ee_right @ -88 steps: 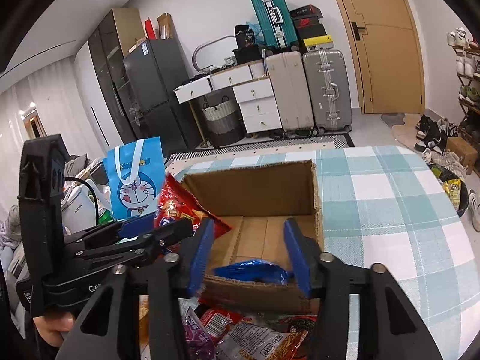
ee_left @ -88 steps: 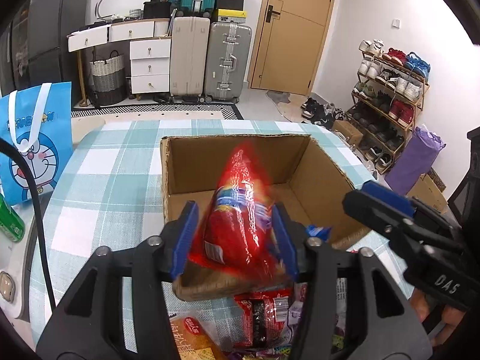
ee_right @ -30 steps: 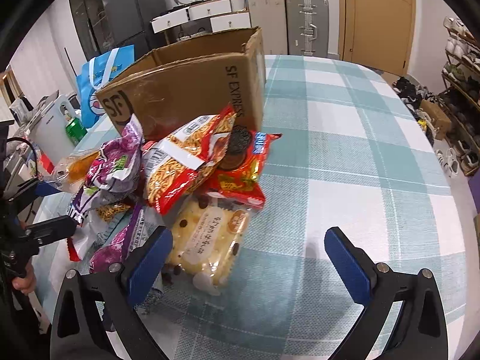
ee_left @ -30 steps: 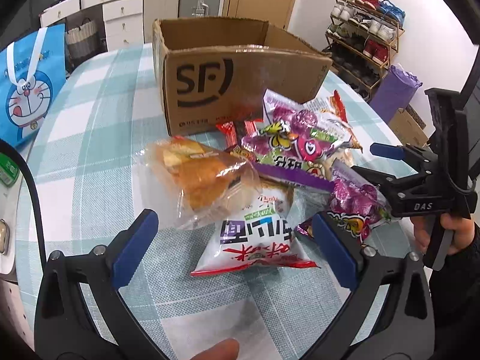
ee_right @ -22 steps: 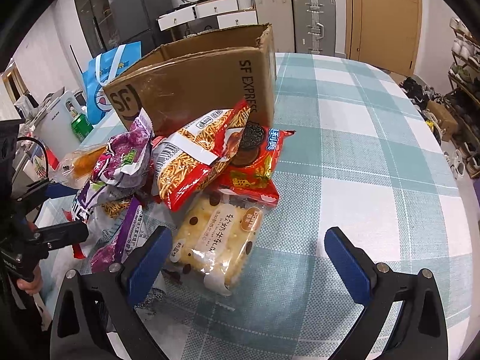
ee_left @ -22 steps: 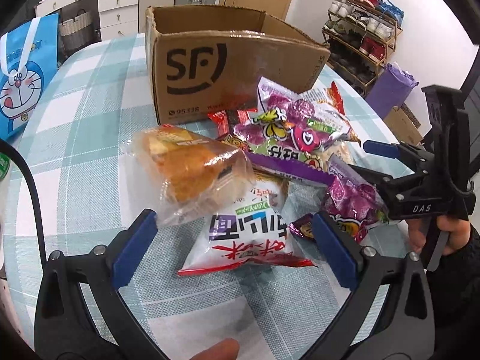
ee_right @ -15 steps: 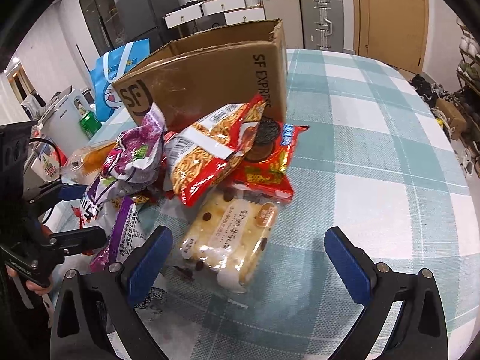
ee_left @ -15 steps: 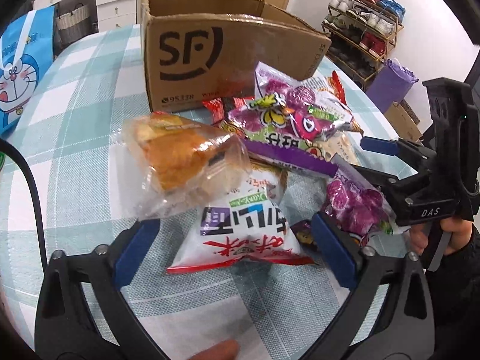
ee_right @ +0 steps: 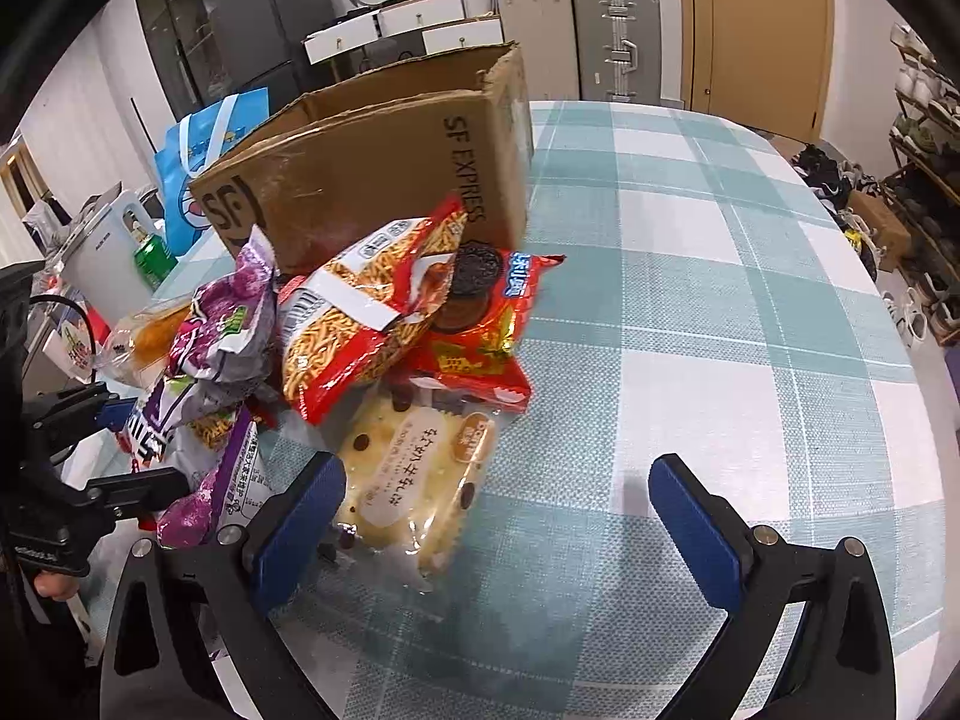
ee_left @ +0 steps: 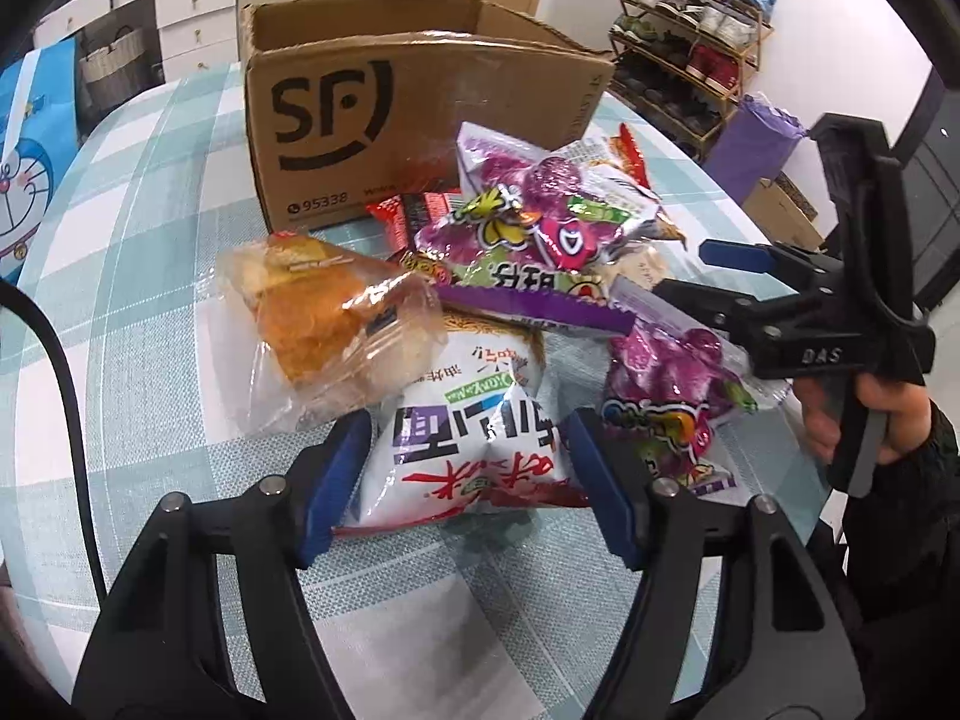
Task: Organize snacks
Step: 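Grasp the white noodle-snack bag with the left tool while the right tool grasps the cream cracker pack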
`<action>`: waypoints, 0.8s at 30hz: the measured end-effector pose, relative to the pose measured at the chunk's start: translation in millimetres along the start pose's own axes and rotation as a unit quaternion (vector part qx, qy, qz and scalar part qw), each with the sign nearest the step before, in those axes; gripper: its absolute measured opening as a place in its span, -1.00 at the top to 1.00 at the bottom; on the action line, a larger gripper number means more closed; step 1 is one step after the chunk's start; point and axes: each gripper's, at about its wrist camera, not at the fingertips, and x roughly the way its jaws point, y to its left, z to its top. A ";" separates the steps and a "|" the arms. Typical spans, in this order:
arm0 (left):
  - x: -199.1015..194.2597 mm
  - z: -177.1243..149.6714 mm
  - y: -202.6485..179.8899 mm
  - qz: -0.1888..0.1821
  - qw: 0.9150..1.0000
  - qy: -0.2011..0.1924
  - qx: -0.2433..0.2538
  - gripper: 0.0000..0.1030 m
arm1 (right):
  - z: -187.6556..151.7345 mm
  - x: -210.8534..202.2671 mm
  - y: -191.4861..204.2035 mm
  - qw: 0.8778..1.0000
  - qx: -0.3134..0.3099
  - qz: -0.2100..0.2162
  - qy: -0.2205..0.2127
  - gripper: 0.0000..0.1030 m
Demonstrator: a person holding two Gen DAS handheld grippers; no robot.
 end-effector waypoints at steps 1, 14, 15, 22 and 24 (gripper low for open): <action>-0.3 0.1 -0.1 0.000 1.000 0.001 0.001 -0.27 | -0.2 0.8 -0.3 1.000 0.001 0.000 0.002 -0.99; 1.1 3.1 3.4 -0.013 1.000 0.007 0.001 -0.28 | -1.3 -0.3 16.4 1.000 -0.019 0.020 -0.007 -0.99; 2.7 3.7 3.5 -0.011 1.000 0.005 -0.001 -0.28 | -0.8 -1.2 13.6 1.000 -0.014 0.011 -0.009 -0.99; 17.3 3.8 0.4 0.001 1.000 -0.005 -0.013 -0.21 | -0.7 2.4 0.2 1.000 -0.016 -0.006 0.005 -0.99; 16.9 1.7 -3.1 0.008 1.000 -0.012 -0.002 -0.12 | -1.3 4.3 2.8 1.000 -0.024 -0.007 0.010 -0.99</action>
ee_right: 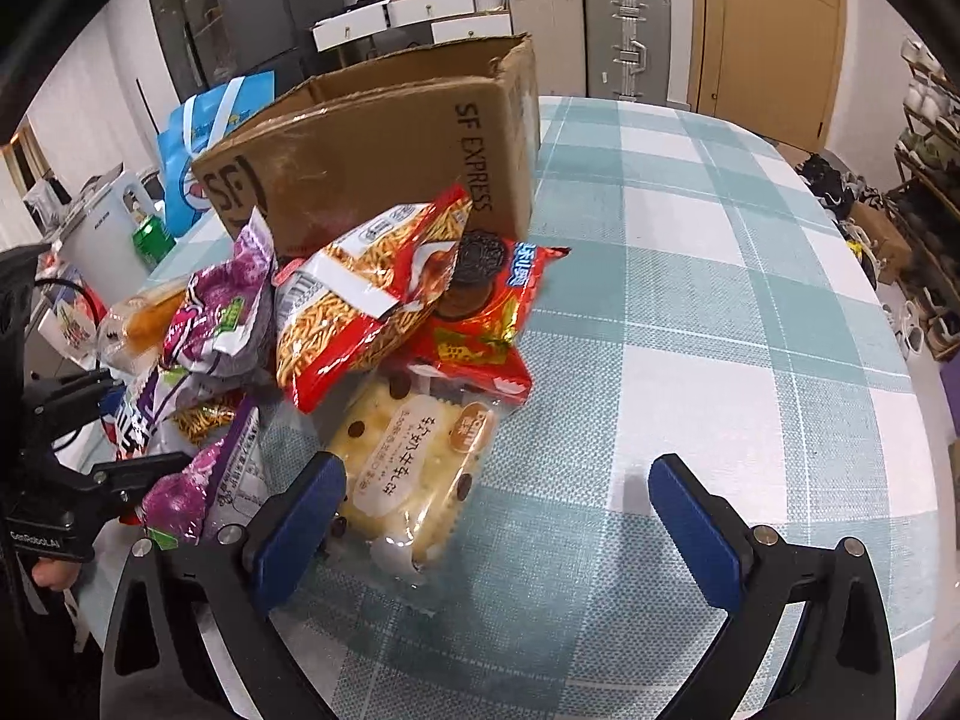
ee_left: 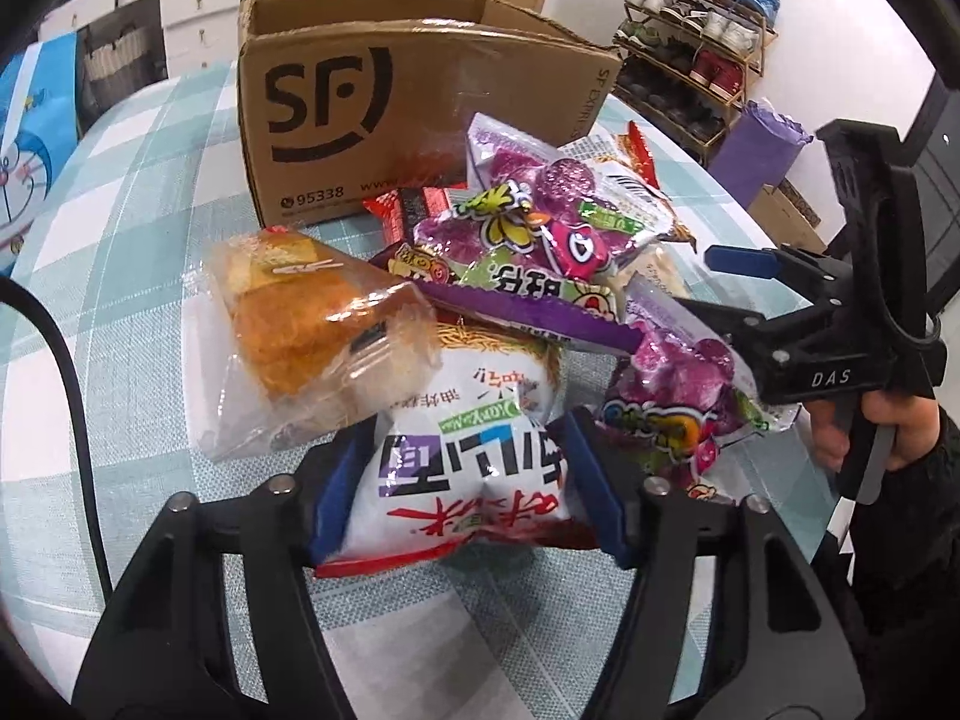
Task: Organize snacks
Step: 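Grasp the white noodle-snack bag with the left tool while the right tool grasps the cream cracker pack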
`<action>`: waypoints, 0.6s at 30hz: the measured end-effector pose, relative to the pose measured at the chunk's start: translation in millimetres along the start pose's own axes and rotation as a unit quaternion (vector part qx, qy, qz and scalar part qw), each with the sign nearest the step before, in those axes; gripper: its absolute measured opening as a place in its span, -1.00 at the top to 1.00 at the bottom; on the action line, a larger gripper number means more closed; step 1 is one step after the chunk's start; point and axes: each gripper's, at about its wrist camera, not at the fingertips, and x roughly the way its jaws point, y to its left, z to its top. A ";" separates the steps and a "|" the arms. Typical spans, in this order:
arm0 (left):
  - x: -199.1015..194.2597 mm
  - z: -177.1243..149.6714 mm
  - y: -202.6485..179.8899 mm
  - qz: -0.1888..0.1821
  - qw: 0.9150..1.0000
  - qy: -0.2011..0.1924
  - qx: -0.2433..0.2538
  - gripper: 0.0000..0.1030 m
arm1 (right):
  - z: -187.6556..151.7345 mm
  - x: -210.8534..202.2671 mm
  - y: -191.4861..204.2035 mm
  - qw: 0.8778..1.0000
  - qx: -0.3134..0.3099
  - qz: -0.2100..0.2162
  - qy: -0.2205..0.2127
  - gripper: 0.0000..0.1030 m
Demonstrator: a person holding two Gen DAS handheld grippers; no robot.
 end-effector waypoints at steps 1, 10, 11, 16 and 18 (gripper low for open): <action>-0.8 -0.1 -0.6 0.004 1.000 -0.003 0.004 -0.05 | -0.8 0.5 1.2 1.000 -0.001 0.006 0.002 -0.99; -13.9 4.3 -1.5 -0.012 1.000 -0.020 0.018 0.01 | -4.2 0.7 20.7 0.999 -0.016 0.044 -0.002 -0.99; -16.5 5.6 -0.1 -0.014 0.999 -0.024 0.016 0.01 | -4.1 0.6 20.3 0.999 -0.016 0.050 -0.004 -0.98; -34.1 7.0 11.4 -0.030 0.999 -0.038 0.000 0.01 | -2.1 2.7 8.4 0.999 0.011 0.046 -0.004 -0.88; -38.4 6.7 12.6 -0.028 0.999 -0.043 -0.001 0.01 | -2.4 2.1 12.7 0.999 0.003 0.037 -0.006 -0.85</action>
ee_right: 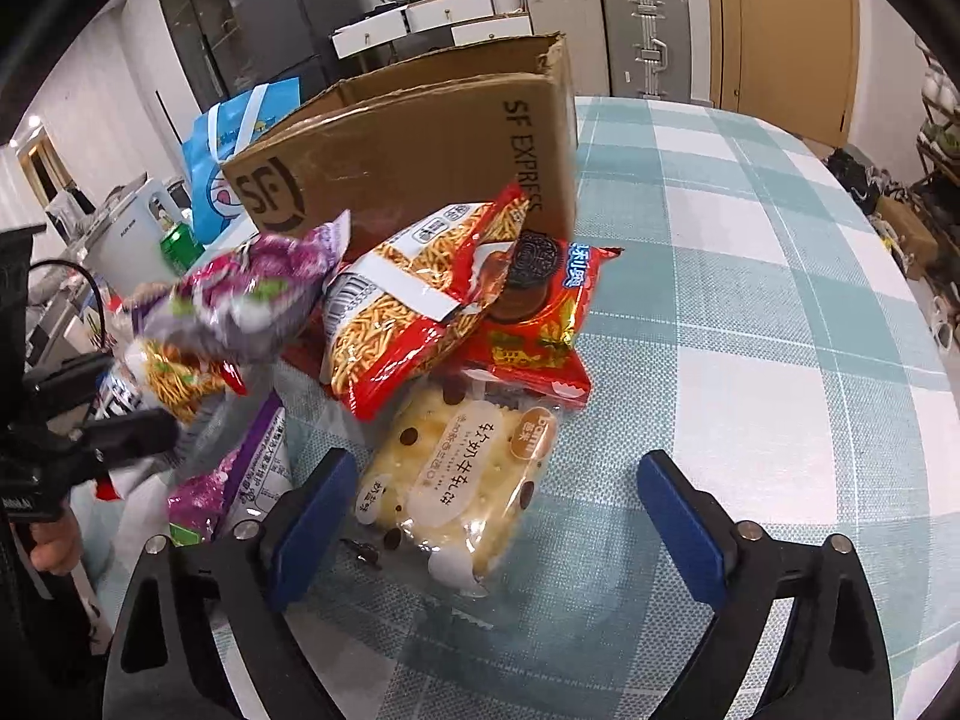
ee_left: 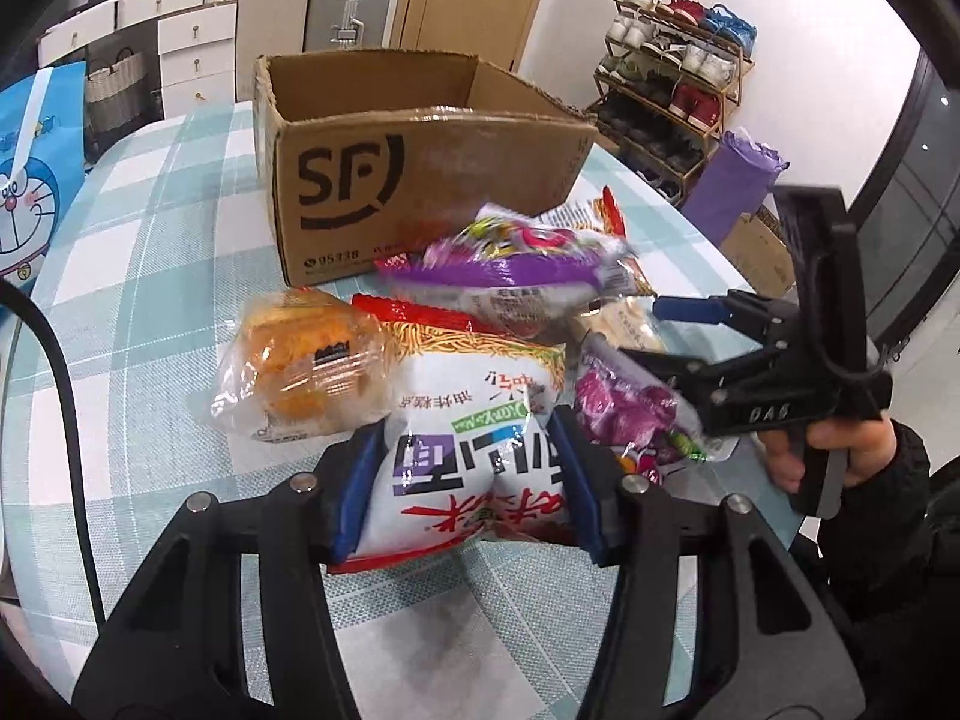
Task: Organize snacks
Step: 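Grasp the white noodle-snack bag with the left tool while the right tool grasps the cream cracker pack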
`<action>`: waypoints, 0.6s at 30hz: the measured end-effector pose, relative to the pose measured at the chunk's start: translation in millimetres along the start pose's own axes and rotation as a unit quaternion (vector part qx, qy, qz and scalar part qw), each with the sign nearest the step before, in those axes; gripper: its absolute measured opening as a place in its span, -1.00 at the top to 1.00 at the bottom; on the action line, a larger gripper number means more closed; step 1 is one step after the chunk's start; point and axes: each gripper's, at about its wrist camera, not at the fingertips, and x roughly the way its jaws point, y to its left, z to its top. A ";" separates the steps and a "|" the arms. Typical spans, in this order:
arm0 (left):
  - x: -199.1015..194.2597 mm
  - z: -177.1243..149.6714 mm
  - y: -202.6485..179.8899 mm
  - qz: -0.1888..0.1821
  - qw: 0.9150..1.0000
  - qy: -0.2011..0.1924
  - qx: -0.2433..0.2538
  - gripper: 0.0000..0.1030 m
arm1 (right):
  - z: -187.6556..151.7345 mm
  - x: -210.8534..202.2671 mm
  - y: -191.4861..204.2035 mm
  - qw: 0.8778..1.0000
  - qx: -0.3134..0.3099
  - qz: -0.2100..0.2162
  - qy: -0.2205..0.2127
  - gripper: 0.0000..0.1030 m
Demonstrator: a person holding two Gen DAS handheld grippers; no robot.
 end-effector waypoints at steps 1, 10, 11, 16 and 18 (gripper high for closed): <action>-2.7 -0.1 1.2 -0.001 1.000 -0.001 0.000 0.01 | -0.2 0.6 4.3 1.000 -0.008 -0.005 0.000 -0.84; -10.8 -1.0 -2.6 0.001 1.000 -0.007 -0.003 0.01 | -1.7 0.0 20.2 1.000 -0.029 -0.004 -0.003 -0.33; -11.3 -1.4 -2.4 0.001 1.000 -0.008 -0.004 0.01 | -1.9 -0.4 20.9 0.999 -0.031 -0.005 -0.002 -0.30; -12.5 -0.3 -0.2 0.003 1.000 -0.011 -0.006 0.01 | -2.1 -4.2 19.7 0.999 -0.036 -0.003 -0.010 -0.07; -14.2 0.0 1.2 0.003 1.000 -0.014 -0.009 0.01 | -0.1 -12.3 15.2 0.999 -0.032 -0.010 -0.023 0.32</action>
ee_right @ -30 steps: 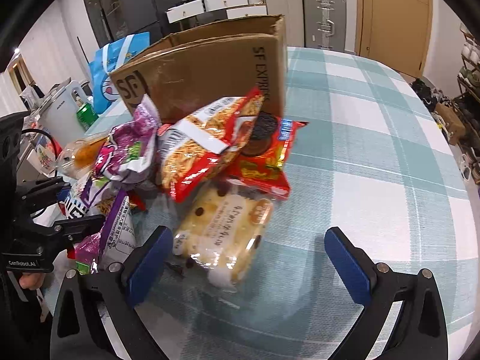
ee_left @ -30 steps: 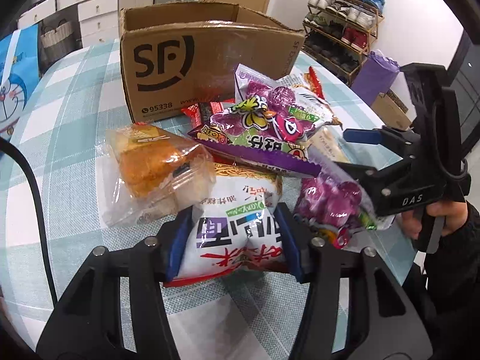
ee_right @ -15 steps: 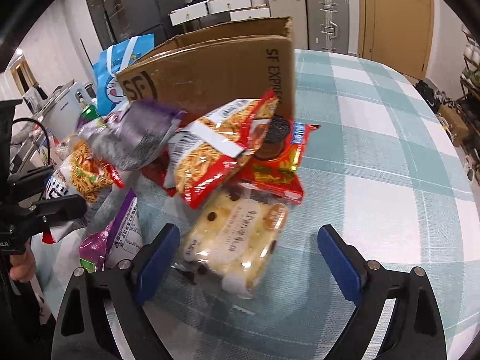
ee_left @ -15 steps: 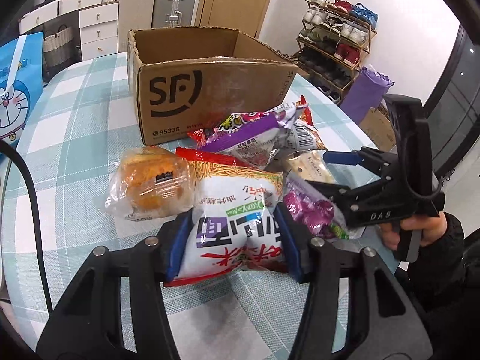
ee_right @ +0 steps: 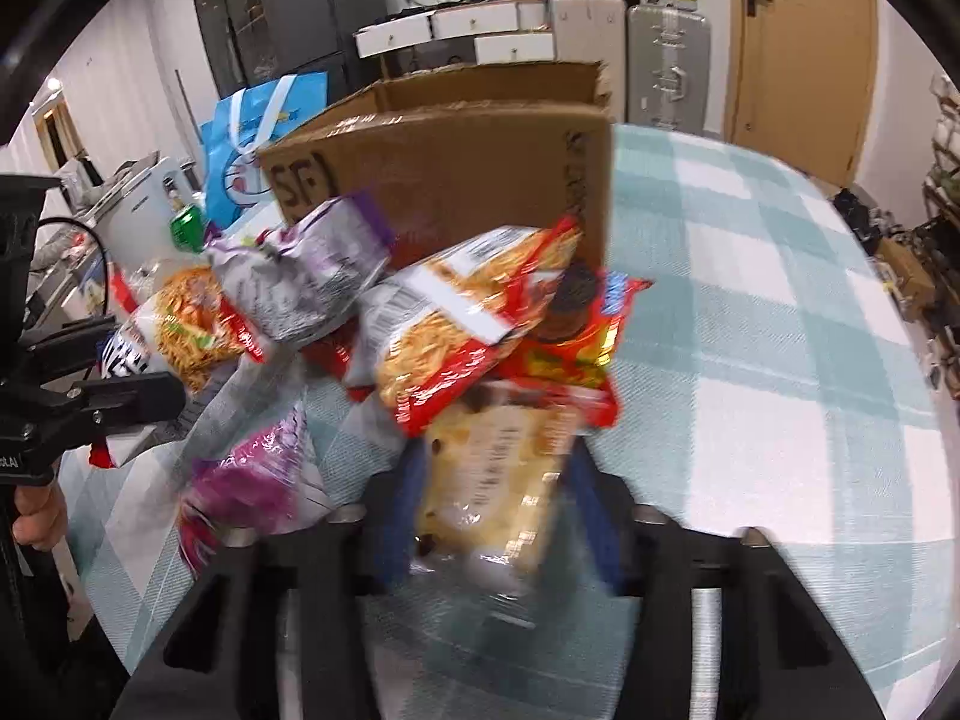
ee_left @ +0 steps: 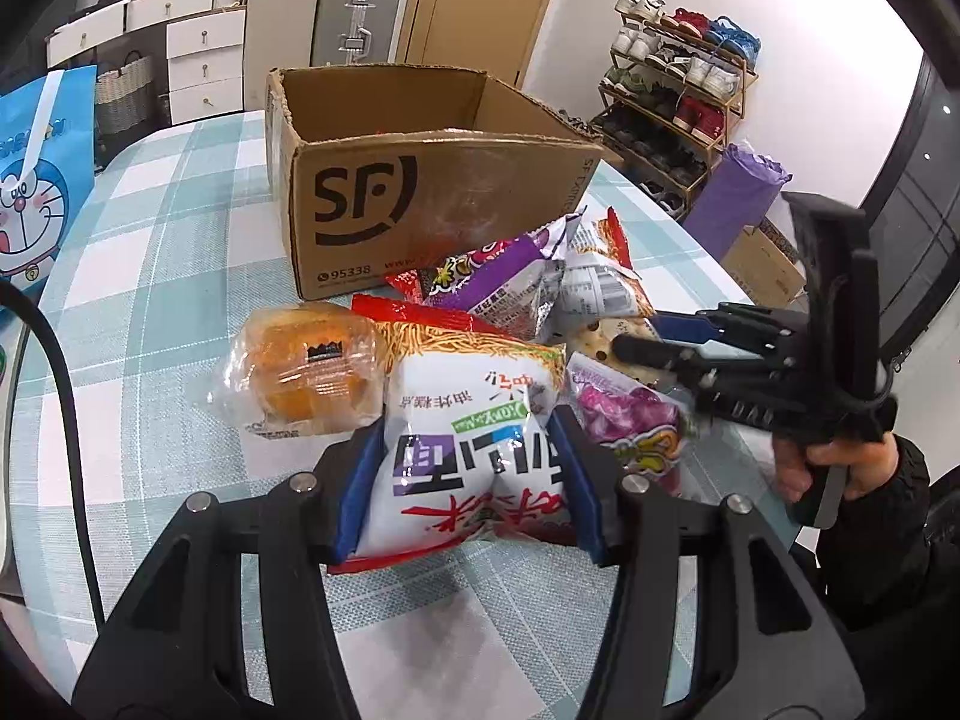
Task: Organize snacks
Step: 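Grasp the white noodle-snack bag with the left tool while the right tool grasps the cream cracker pack, then lift both held packs and carry them over the cardboard box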
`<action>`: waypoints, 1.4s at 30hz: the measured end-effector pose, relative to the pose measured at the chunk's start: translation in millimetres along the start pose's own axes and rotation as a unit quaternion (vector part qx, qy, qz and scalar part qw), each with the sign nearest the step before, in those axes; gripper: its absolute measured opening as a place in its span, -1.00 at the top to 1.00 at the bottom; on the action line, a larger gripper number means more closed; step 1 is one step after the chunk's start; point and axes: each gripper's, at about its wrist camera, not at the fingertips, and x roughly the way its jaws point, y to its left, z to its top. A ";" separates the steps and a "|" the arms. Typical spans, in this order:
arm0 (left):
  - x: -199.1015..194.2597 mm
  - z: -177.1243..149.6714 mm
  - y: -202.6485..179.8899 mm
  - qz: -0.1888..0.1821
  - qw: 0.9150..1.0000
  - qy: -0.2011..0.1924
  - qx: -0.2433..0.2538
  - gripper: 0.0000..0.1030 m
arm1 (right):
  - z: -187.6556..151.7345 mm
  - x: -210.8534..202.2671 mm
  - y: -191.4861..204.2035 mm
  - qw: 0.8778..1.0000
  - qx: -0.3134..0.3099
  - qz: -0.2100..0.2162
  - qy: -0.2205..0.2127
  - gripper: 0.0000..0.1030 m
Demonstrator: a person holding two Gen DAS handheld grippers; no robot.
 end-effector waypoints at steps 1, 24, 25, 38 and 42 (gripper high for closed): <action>-0.2 -0.1 0.5 0.000 1.000 0.000 -0.001 0.01 | 1.2 -3.1 -3.2 1.000 0.004 0.003 -0.002 0.39; -16.5 4.1 2.7 0.003 1.000 -0.022 -0.008 0.01 | -11.4 10.1 25.6 0.998 -0.059 -0.025 0.022 -0.23; -17.1 4.1 2.4 0.002 1.000 -0.023 -0.008 0.01 | -10.7 9.1 24.8 0.998 -0.057 -0.024 0.020 -0.23; -33.7 7.0 -1.6 0.003 0.999 -0.051 -0.005 0.01 | 4.6 -29.1 27.2 0.997 -0.063 -0.010 -0.030 -0.20; -39.8 7.3 -3.6 0.003 0.998 -0.059 -0.006 0.01 | 7.3 -43.2 29.7 0.997 -0.065 -0.010 -0.048 -0.19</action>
